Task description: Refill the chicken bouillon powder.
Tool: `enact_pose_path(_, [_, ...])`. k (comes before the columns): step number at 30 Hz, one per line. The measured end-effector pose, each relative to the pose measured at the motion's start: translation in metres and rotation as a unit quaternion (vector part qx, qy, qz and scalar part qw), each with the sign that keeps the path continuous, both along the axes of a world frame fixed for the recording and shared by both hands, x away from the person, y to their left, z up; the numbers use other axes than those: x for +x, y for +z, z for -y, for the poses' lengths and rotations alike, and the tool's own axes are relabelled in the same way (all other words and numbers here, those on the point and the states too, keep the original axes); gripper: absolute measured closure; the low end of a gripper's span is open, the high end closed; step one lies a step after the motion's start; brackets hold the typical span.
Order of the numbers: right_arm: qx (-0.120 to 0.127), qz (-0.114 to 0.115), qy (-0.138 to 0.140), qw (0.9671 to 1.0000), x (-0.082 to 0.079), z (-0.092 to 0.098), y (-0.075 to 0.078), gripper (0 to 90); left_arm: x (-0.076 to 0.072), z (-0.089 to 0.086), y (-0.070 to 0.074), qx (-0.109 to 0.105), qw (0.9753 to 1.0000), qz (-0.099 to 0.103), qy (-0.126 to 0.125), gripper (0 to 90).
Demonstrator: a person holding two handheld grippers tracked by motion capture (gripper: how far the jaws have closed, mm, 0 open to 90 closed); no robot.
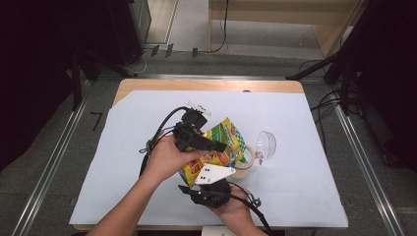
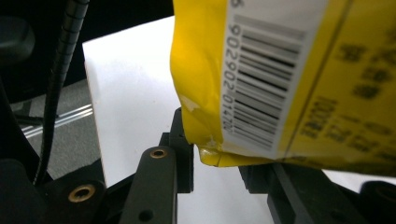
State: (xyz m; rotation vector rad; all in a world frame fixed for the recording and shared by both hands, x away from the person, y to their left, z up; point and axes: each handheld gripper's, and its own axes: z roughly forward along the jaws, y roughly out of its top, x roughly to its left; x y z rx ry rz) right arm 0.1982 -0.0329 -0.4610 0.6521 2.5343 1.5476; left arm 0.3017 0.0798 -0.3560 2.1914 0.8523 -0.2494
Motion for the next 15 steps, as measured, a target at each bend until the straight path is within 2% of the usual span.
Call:
enact_pose_path(3, [0.002,0.002,-0.002,1.0,0.002,0.001,0.002,71.8,0.004,0.003,0.003,-0.001,1.0,-0.008,0.004,68.0])
enact_pose_path(5, [0.002,0.0,-0.001,1.0,0.005,0.002,0.005,71.7,0.008,0.006,0.002,-0.001,0.9997,-0.022,0.007,67.1])
enact_pose_path(9, [0.003,0.008,0.003,1.0,0.007,0.002,0.01,72.4,0.01,0.009,0.008,0.004,0.9997,-0.026,0.004,66.3])
enact_pose_path(15, [0.011,0.008,0.004,0.9999,0.013,-0.001,0.017,73.3,0.011,0.008,0.015,-0.011,0.9997,-0.02,0.007,63.0])
